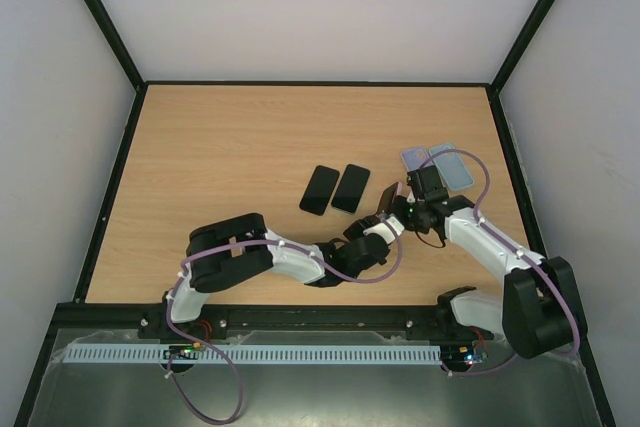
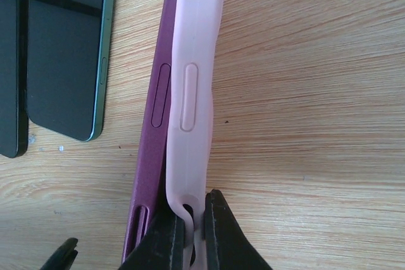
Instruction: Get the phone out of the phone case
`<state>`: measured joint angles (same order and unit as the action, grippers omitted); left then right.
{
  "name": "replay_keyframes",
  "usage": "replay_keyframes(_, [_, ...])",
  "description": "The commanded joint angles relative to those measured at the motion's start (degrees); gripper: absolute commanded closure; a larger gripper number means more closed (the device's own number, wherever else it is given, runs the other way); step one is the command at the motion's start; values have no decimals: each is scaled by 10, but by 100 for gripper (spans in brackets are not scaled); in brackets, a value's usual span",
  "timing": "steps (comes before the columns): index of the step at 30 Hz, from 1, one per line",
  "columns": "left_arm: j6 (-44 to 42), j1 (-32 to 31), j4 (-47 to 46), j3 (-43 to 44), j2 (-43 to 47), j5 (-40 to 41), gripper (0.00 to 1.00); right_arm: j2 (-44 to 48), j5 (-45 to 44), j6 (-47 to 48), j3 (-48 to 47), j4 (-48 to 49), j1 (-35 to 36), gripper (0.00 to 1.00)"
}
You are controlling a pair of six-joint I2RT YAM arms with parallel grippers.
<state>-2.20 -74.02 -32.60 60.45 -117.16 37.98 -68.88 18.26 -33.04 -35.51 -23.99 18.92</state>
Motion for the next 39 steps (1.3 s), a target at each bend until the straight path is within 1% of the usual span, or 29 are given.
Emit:
replay_keyframes(1, [-2, 12, 12, -9, -14, 33, 62, 20, 18, 3, -7, -5, 1, 98])
replay_keyframes(8, [-3, 15, 1, -21, -6, 32, 77, 24, 15, 3, -10, -5, 1, 98])
replay_keyframes(14, [1, 19, -5, -31, 12, 27, 89, 30, -6, 6, -12, -11, 1, 98])
replay_keyframes(18, [18, 26, -3, -37, 35, 15, 93, 46, -81, 26, -21, -19, 1, 98])
replay_keyframes(20, [26, 29, -5, -40, 50, 11, 95, 50, -102, 27, -23, -24, 1, 98])
replay_keyframes(24, [47, 39, -4, -44, 83, -8, 97, 59, -103, 27, -22, -24, 1, 98])
replay_keyframes(28, [52, 45, 8, -47, 125, -11, 97, 61, -112, 26, -30, -23, 1, 98])
replay_keyframes(33, [20, 54, 43, -70, 199, 5, 97, 62, -130, 35, -51, -18, 1, 98])
replay_keyframes(37, [-22, 74, 108, -96, 263, 42, 97, 68, -136, 84, -61, 18, -1, 98])
replay_keyframes(39, [-43, 88, 144, -111, 293, 54, 97, 77, -124, 113, -60, 46, -4, 98])
